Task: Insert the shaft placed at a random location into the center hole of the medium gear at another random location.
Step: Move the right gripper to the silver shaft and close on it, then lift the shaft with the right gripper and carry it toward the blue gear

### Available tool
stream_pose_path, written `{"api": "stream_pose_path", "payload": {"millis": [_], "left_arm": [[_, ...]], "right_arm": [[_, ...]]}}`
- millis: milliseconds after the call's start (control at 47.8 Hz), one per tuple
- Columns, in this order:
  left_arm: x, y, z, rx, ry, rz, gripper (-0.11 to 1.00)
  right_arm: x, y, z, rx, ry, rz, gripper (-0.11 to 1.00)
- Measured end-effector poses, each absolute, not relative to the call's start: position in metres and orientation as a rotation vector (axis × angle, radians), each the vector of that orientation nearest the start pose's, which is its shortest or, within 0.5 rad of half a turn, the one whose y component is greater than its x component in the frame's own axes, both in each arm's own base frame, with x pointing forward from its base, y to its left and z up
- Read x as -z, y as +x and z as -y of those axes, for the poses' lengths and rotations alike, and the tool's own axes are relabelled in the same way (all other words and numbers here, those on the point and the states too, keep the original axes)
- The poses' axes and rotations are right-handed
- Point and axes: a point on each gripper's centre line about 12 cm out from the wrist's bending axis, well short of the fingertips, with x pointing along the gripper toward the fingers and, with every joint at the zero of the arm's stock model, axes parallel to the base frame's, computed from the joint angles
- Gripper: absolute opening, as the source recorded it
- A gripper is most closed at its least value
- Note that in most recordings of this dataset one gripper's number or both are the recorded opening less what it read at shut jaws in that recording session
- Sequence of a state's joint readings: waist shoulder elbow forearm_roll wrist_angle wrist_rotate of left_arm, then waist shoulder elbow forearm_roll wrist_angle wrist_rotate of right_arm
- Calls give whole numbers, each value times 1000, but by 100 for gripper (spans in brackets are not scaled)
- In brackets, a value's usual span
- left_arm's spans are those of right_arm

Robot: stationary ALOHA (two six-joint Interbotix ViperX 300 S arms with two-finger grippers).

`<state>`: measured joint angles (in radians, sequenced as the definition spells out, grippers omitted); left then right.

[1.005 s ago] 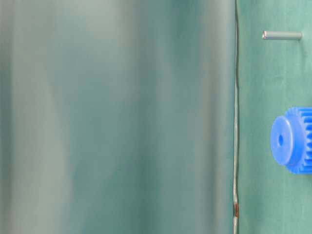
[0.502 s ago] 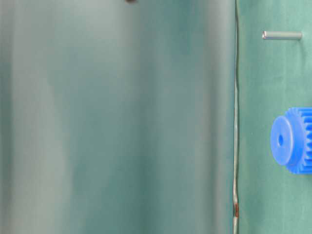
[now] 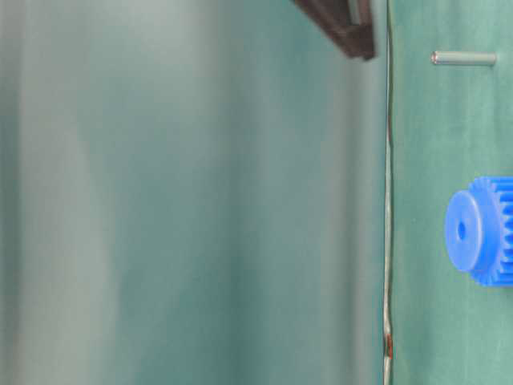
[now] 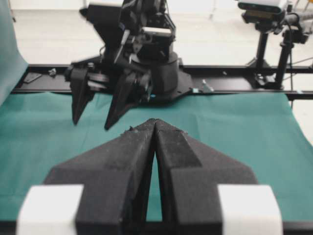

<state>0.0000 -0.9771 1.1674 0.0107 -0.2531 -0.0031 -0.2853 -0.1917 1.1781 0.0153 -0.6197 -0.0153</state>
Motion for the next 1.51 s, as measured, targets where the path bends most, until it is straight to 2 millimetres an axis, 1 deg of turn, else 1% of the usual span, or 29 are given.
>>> {"api": "stream_pose_path", "payload": {"millis": [126,272,461,628,858,921,963,1130,1172,1507], "left_arm": [[-294,197,0,2,7,58,0],[-294,197,0,2,9,54,0],[-294,197,0,2,6,54,0],[-294,197,0,2,7,55,0],[-294,197,0,2,6,54,0],[-294,197,0,2,6,55,0],[-294,197,0,2,6,54,0],[-294,197,0,2,6,54,0],[-294,197,0,2,6,55,0],[-294,197,0,2,6,54,0]], "right_arm": [[-124,268,82,306,60,-385,80],[-109,270,85,319,67,-404,80],[-96,272,88,326,73,-430,80],[-89,275,89,328,76,-450,80],[-86,279,91,328,77,-453,78],[-86,279,91,328,77,-453,73],[-86,279,91,328,77,-455,66],[-86,279,90,326,76,-453,20],[-86,280,90,323,74,-453,14],[-86,280,87,311,68,-454,14]]}}
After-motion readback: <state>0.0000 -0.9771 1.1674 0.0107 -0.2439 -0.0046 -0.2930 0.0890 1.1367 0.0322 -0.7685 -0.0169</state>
